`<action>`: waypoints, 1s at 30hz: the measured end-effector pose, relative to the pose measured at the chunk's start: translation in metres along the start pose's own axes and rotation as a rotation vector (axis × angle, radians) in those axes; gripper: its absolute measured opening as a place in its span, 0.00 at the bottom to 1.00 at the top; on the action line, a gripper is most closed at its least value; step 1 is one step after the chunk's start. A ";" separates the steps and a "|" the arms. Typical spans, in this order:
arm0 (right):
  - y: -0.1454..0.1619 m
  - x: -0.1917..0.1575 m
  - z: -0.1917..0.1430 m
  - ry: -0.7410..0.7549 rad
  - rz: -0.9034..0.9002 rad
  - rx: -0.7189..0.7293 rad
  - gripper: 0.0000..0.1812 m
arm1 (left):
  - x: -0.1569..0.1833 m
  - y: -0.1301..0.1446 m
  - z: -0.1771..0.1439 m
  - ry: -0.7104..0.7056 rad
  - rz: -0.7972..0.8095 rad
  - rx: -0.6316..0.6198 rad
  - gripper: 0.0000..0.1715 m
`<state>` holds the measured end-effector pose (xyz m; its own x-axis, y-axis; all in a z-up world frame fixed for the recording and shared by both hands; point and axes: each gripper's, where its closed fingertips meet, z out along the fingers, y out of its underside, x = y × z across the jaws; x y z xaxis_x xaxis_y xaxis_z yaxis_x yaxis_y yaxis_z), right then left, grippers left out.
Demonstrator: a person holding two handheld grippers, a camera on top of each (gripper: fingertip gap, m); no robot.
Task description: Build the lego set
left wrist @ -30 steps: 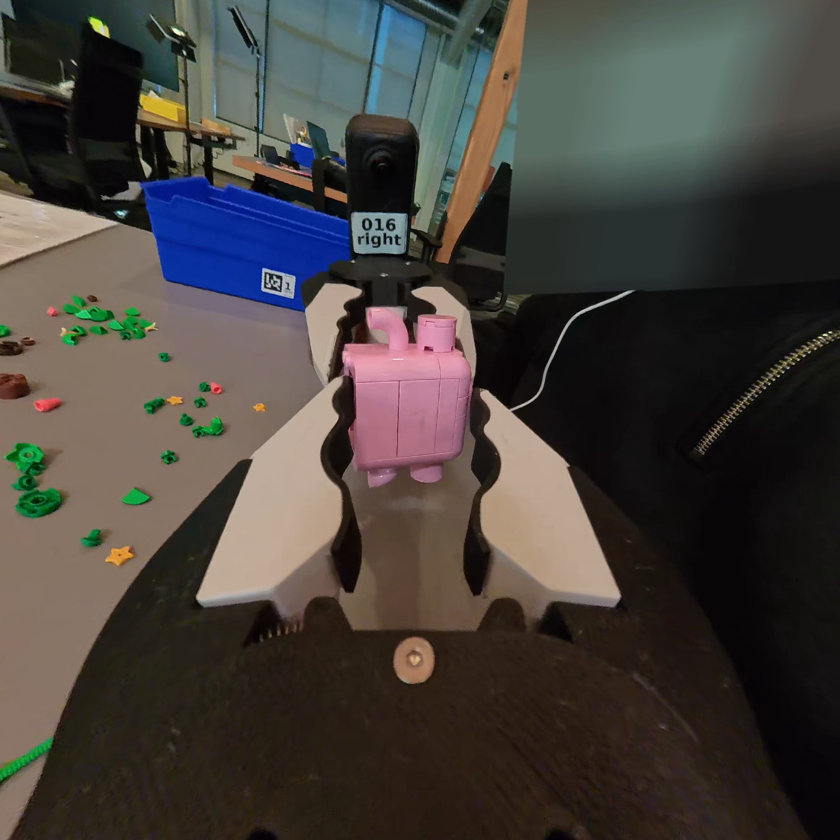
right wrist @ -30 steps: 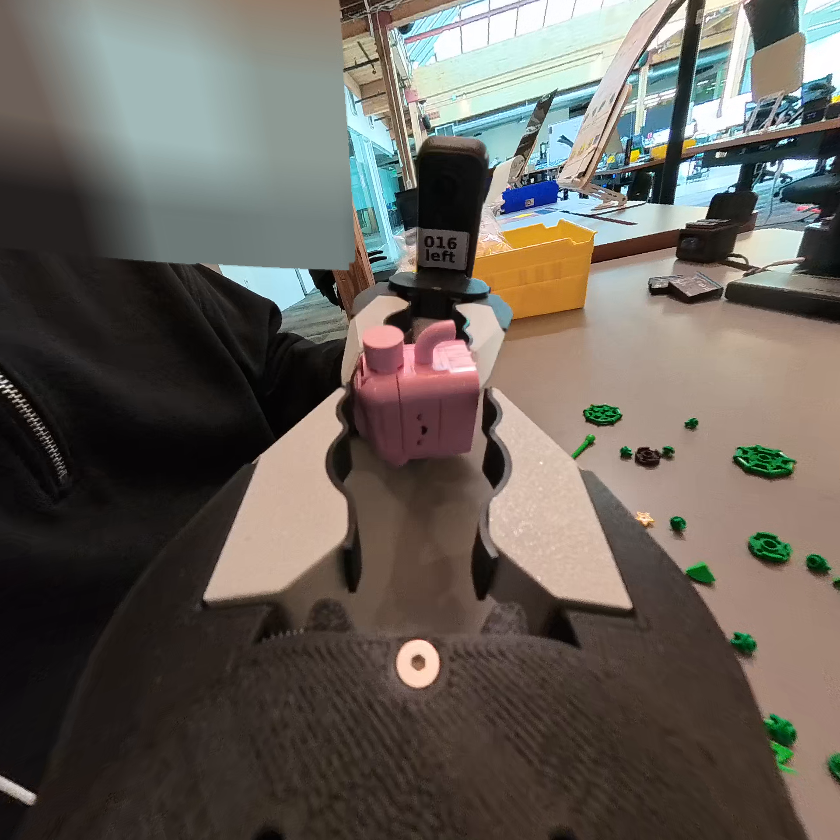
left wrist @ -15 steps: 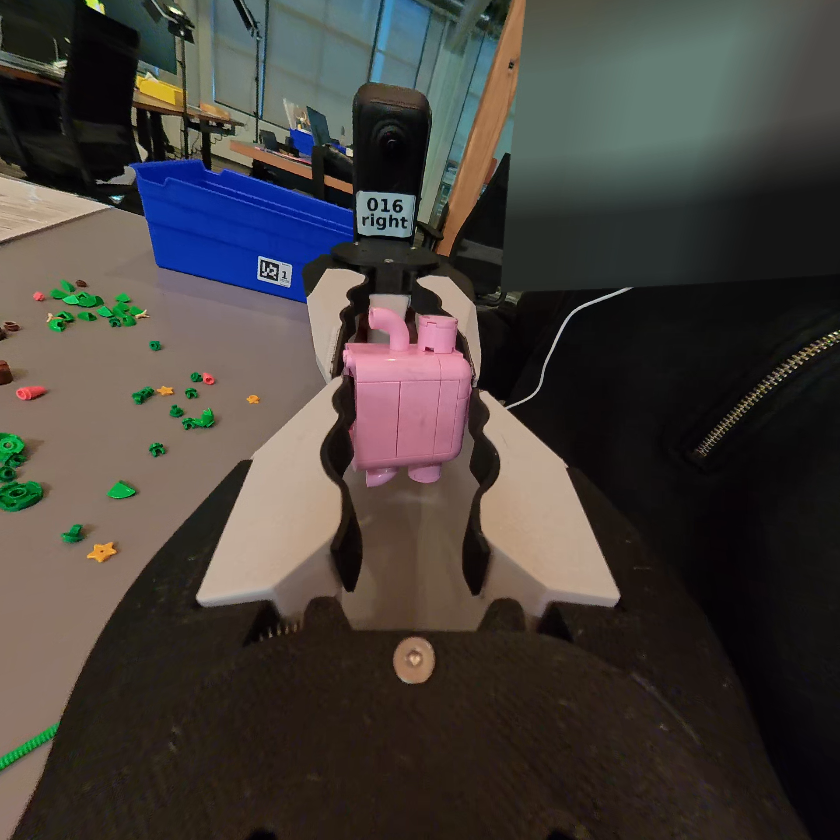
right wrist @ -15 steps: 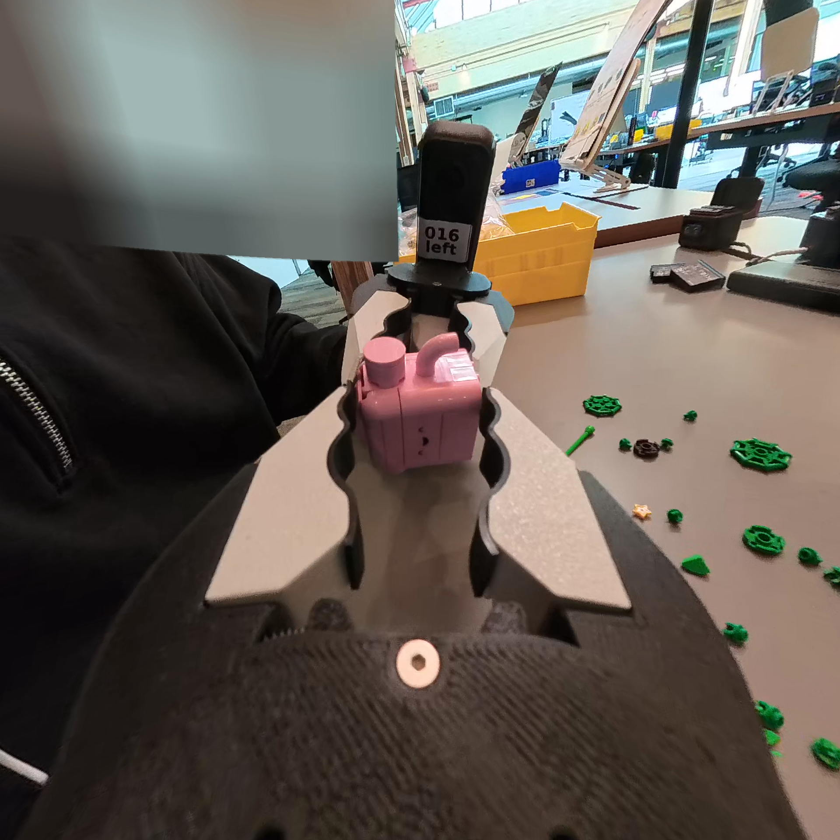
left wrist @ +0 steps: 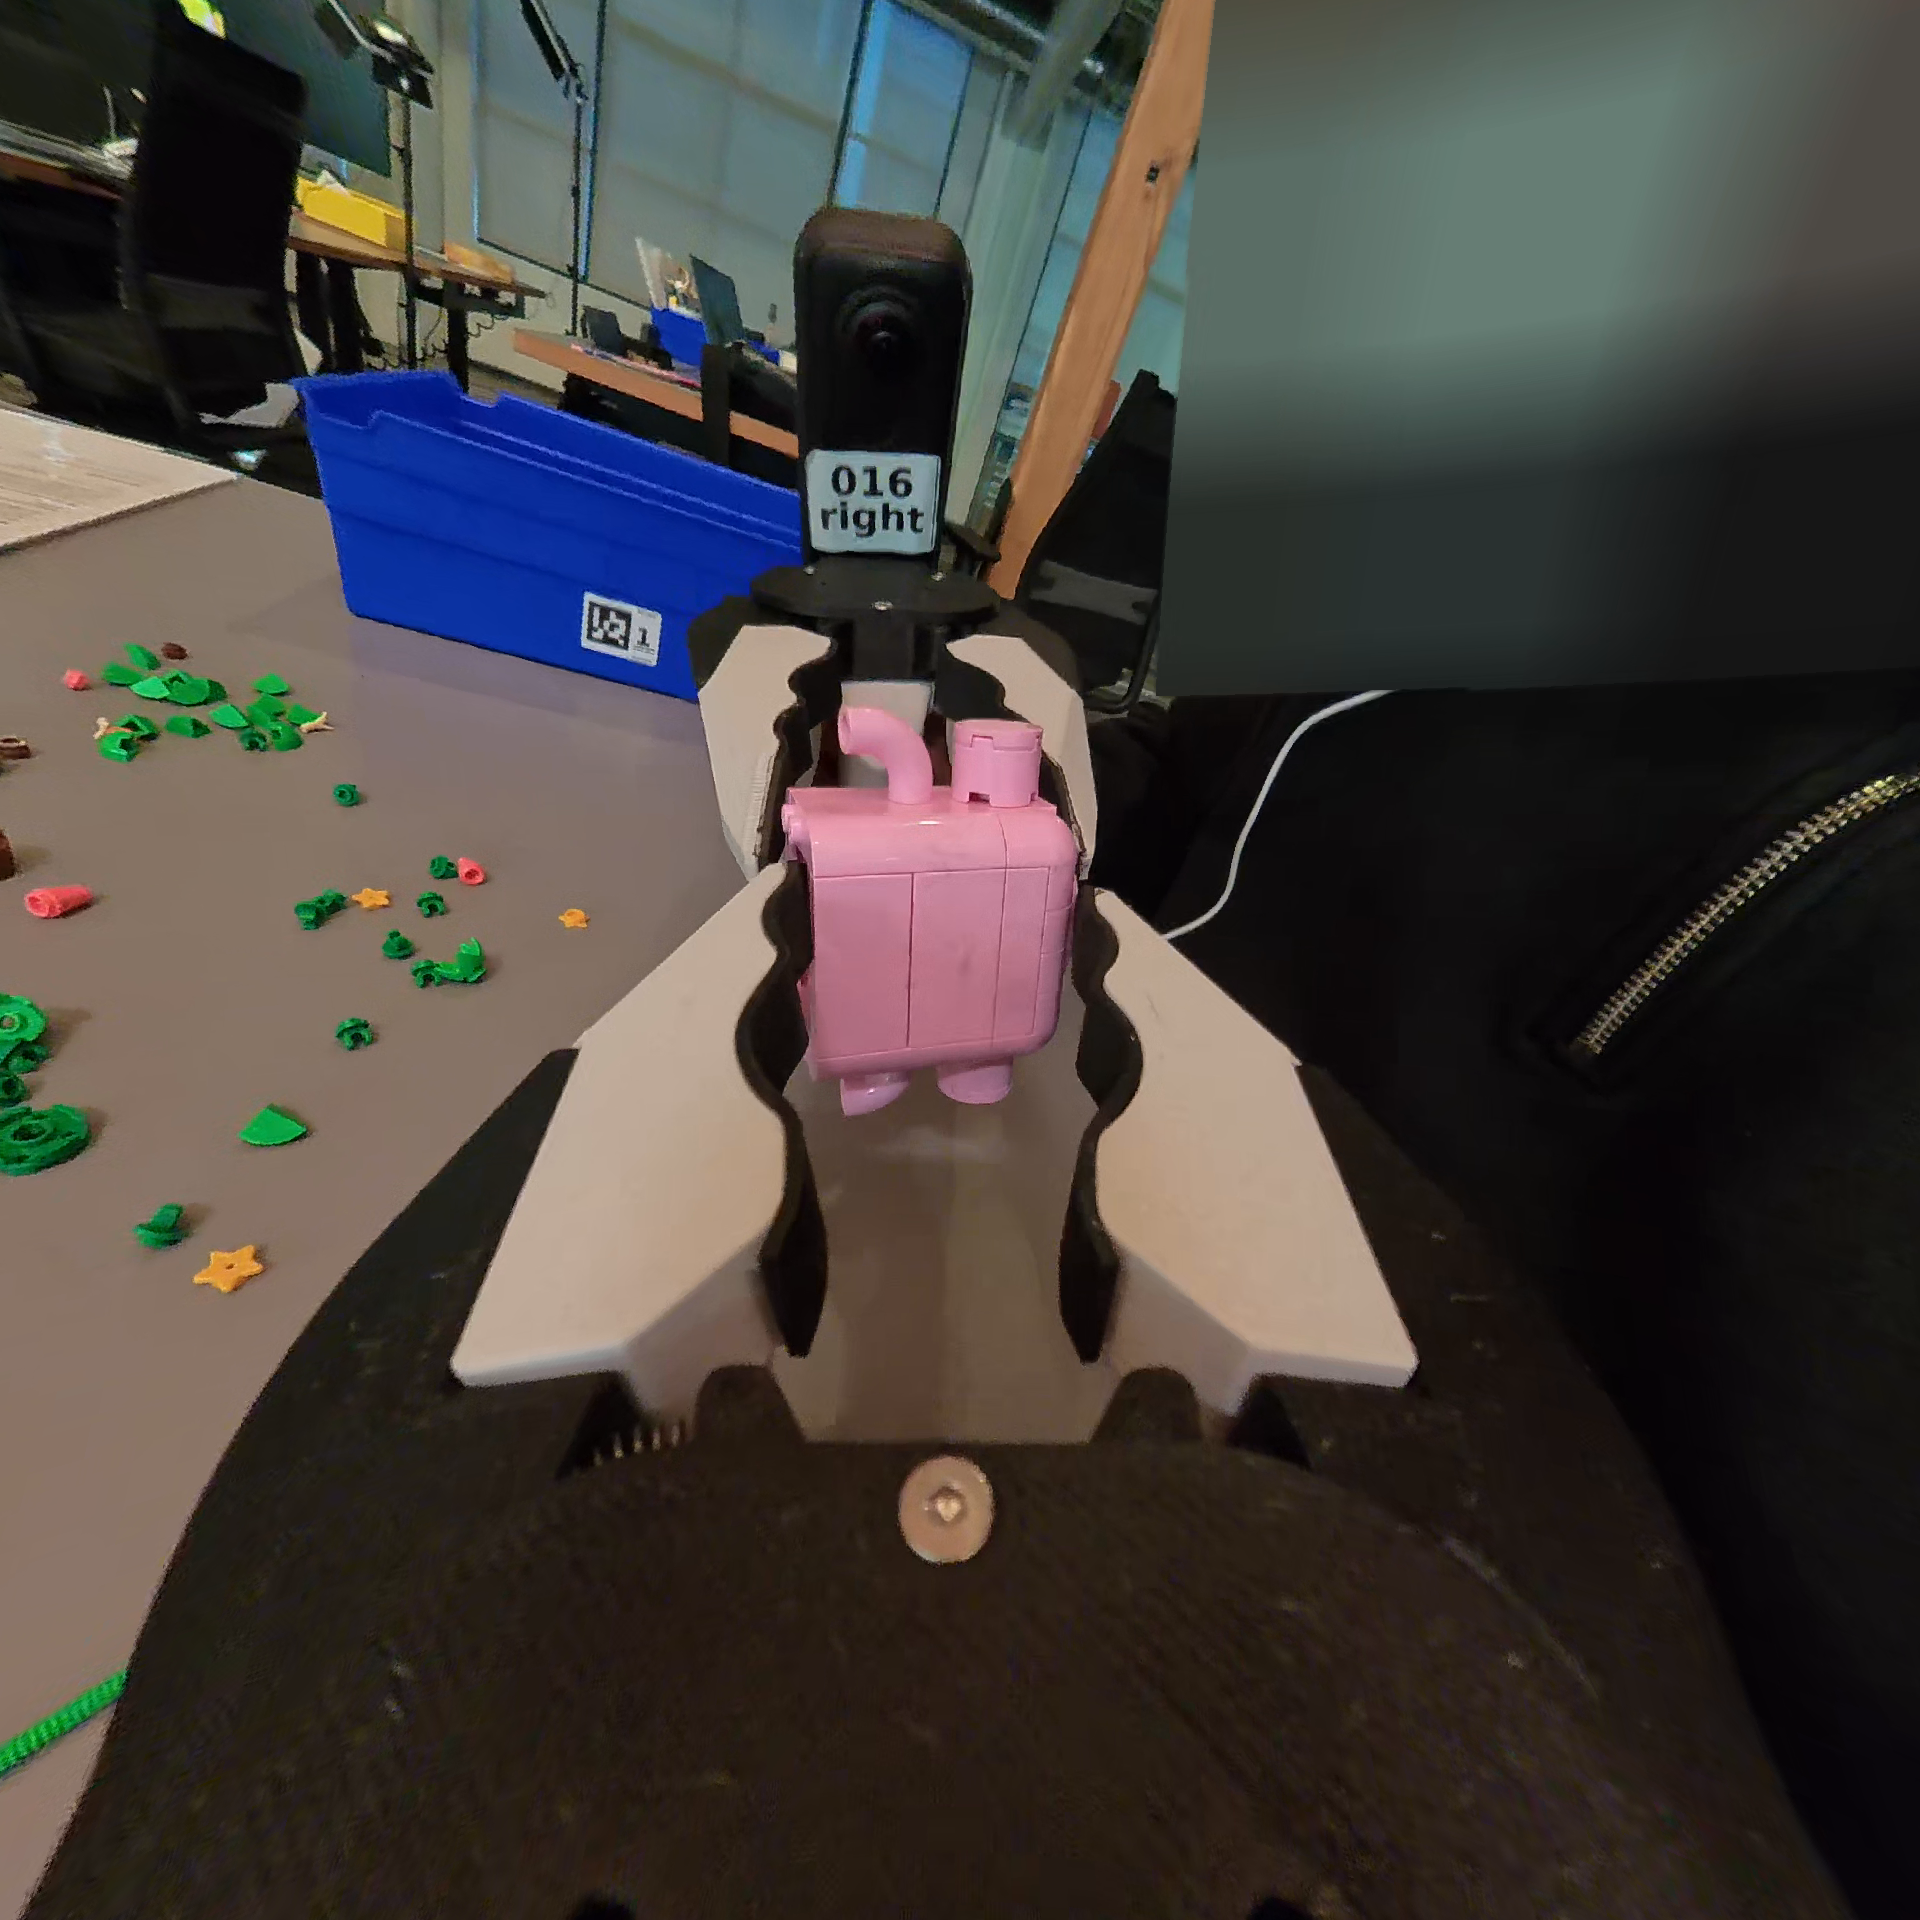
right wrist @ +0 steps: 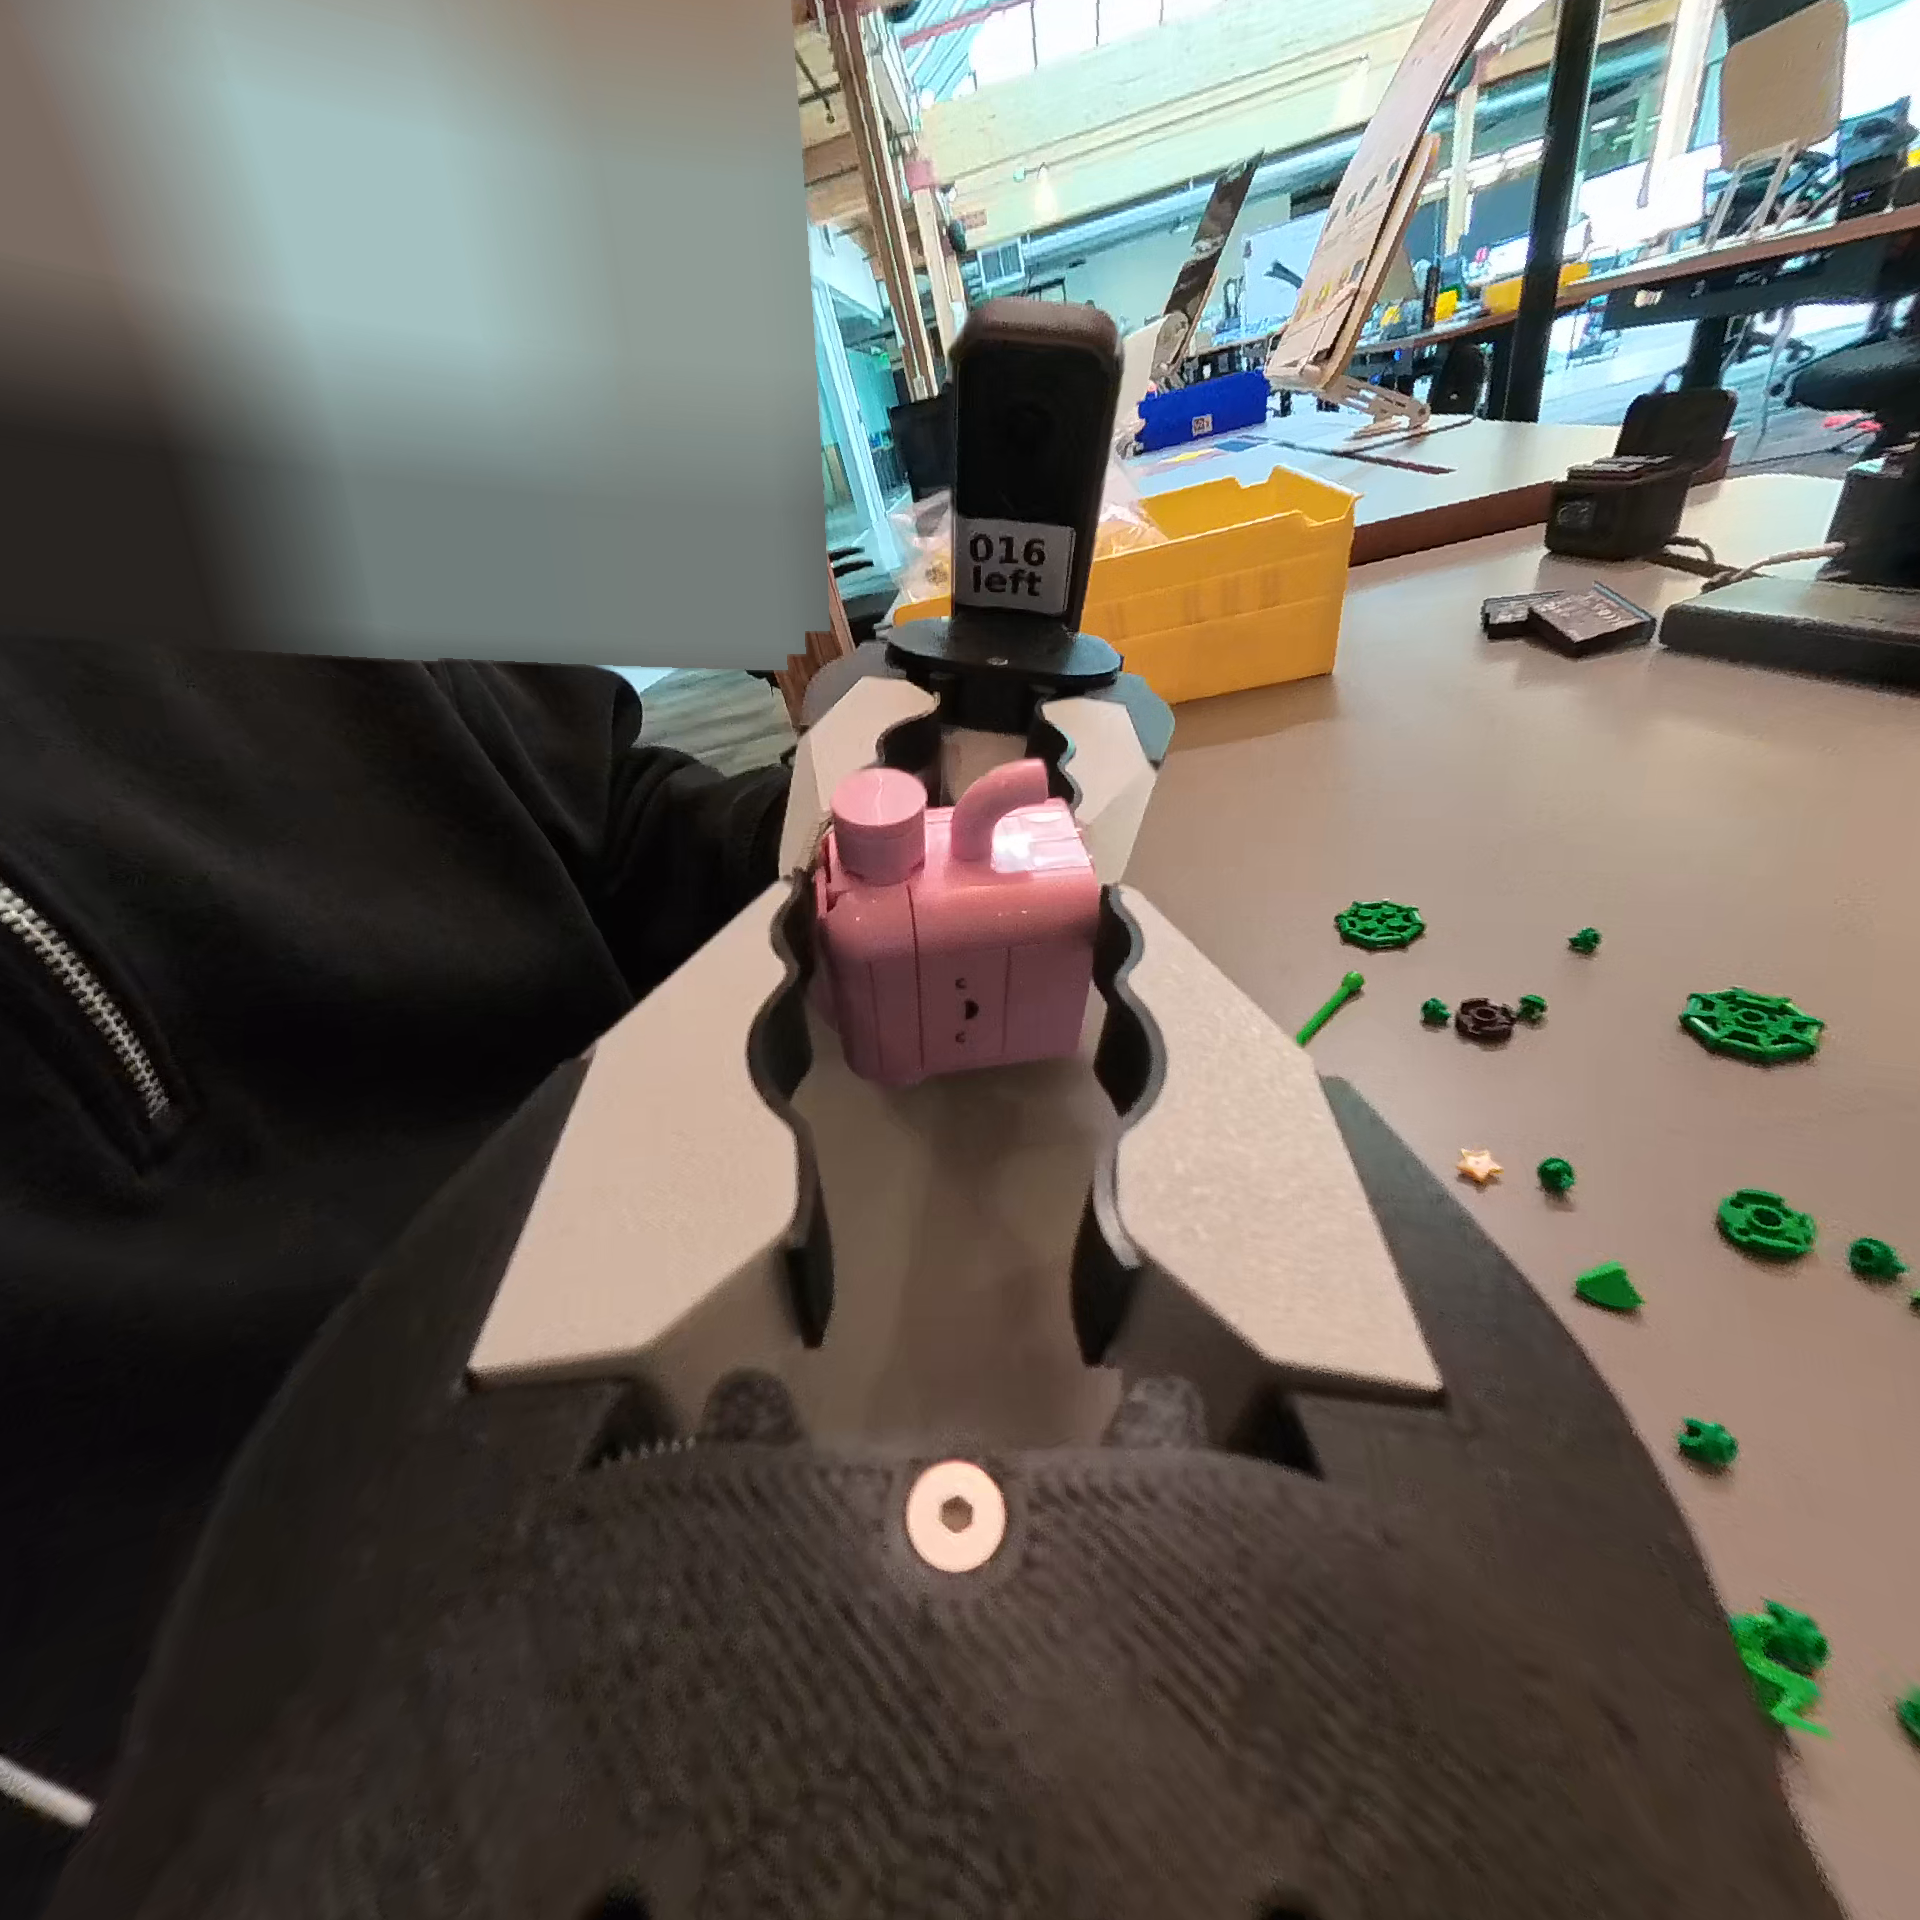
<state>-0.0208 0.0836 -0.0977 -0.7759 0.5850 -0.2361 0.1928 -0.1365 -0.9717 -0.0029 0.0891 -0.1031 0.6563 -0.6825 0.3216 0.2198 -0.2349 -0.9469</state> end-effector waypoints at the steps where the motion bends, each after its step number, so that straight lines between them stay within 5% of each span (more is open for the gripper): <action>1: -0.003 0.000 -0.001 -0.003 0.015 0.015 0.29 | 0.000 -0.003 0.000 0.002 -0.001 0.018 0.27; 11: -0.009 0.022 -0.005 -0.033 0.364 0.204 0.29 | -0.010 -0.006 -0.001 0.014 -0.113 0.083 0.37; 30: -0.005 0.040 -0.007 0.007 0.543 0.285 0.28 | -0.030 0.004 -0.002 -0.077 -0.201 0.049 0.29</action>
<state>-0.0488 0.1137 -0.1020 -0.6078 0.3765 -0.6991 0.3909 -0.6245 -0.6762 -0.0234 0.1077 -0.1163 0.6483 -0.5700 0.5049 0.3859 -0.3256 -0.8632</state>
